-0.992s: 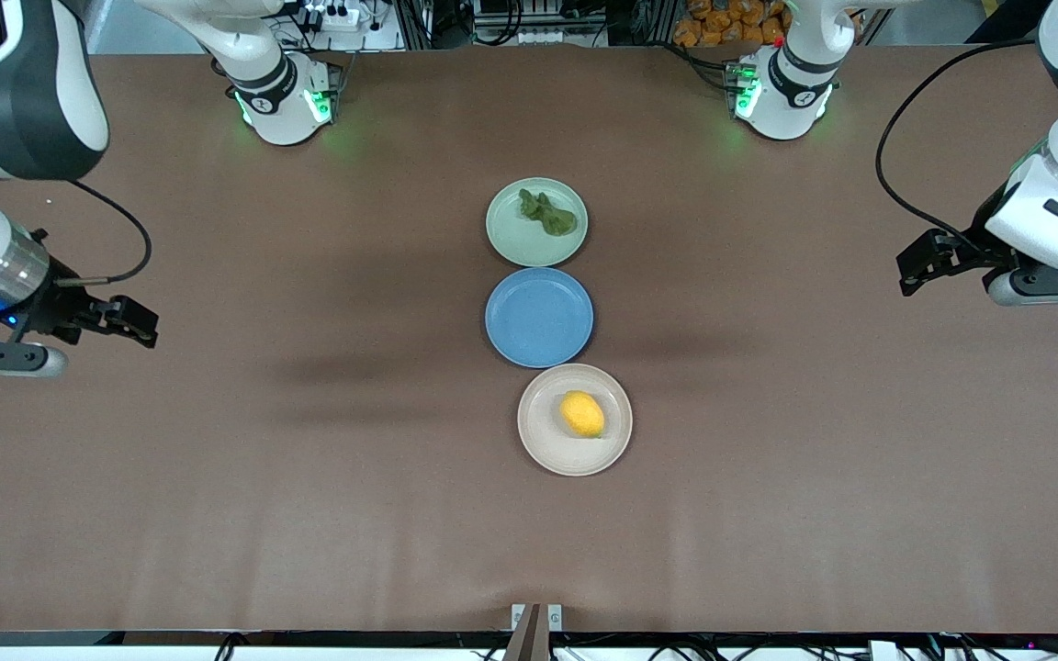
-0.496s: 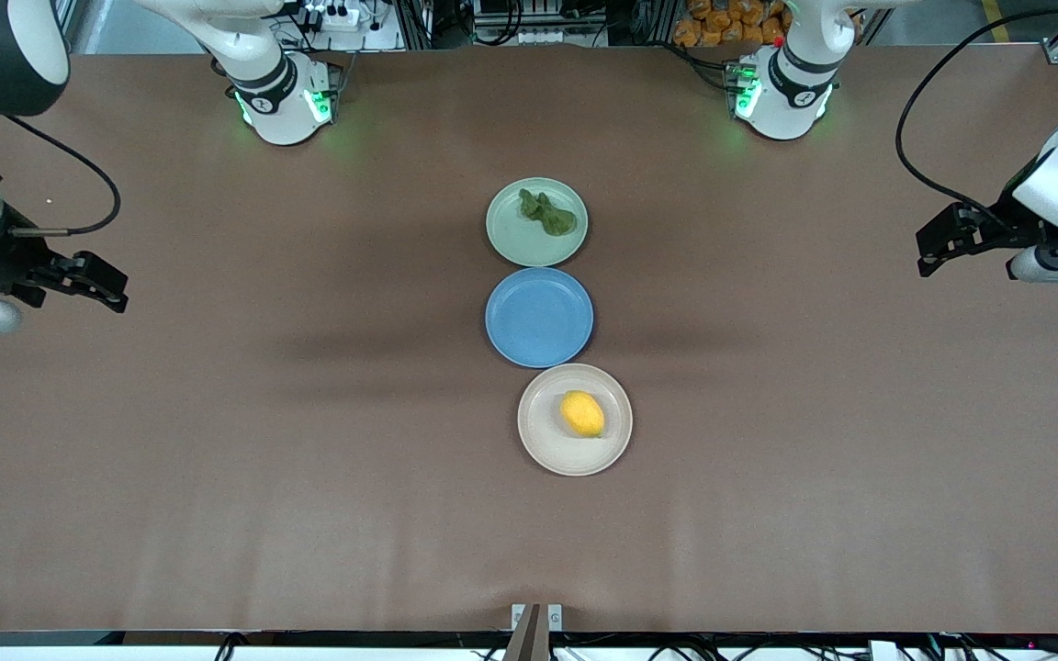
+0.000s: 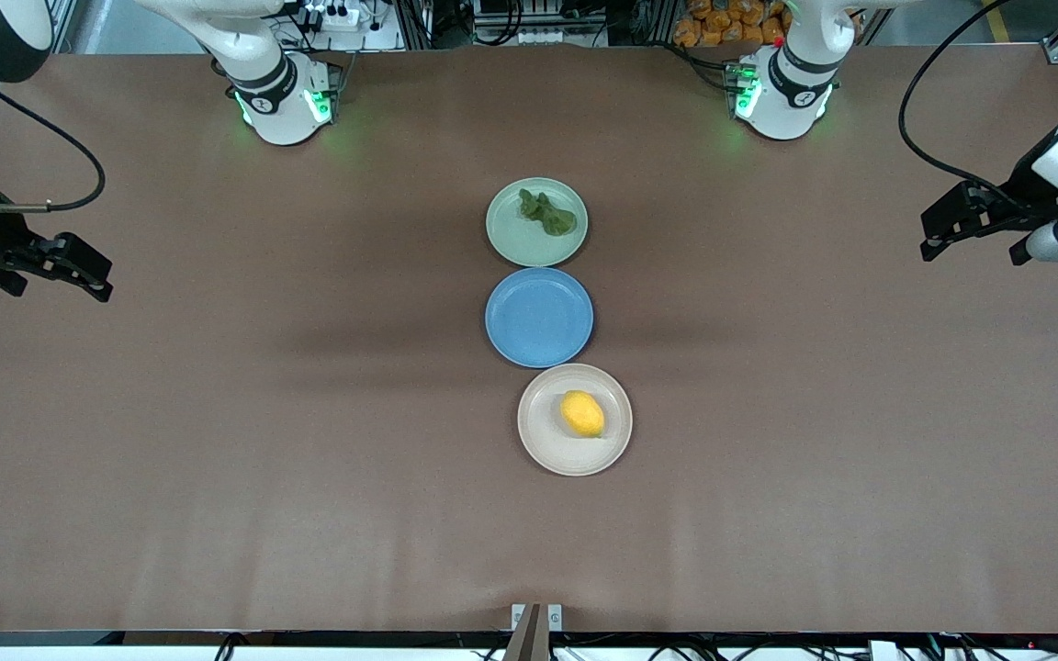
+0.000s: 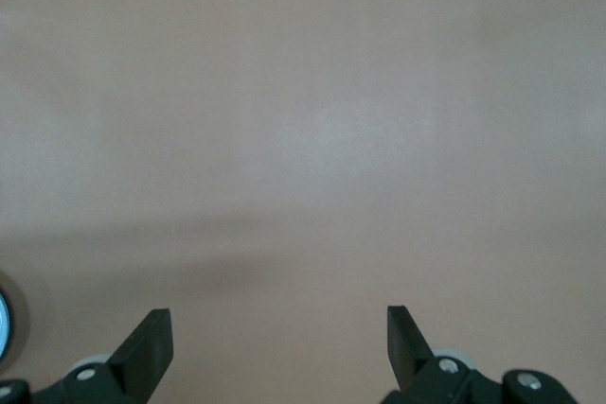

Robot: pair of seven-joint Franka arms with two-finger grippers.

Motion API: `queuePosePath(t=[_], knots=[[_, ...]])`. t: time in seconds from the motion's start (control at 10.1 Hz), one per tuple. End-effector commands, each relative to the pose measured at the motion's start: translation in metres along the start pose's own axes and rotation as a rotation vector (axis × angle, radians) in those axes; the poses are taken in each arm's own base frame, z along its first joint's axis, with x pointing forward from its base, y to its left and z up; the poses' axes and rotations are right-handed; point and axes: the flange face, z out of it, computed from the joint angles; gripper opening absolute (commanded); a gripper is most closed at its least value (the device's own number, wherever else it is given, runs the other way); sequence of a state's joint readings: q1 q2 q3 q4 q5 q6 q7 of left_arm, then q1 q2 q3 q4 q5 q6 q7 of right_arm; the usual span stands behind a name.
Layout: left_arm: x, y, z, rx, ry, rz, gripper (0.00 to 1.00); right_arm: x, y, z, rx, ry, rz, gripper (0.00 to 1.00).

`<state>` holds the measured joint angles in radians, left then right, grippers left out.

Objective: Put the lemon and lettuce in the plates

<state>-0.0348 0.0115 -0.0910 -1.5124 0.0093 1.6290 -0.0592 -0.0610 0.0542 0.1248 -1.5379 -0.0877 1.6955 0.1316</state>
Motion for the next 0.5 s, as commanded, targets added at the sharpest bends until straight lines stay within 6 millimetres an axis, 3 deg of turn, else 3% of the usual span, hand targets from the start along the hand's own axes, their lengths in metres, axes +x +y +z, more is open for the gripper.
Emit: queuePosePath(t=[0.0,0.4], knots=[[-0.0051,0.0015,-0.0112,-0.022,0.000,0.023,1.00,-0.0051,0.0017,-0.0106,0.017,-0.011,0.001,1.00],[-0.0057,-0.0015,-0.0137,-0.017,0.004,0.013,1.00,-0.0056,0.0036,-0.0095,0.015,-0.025,-0.022,1.00]])
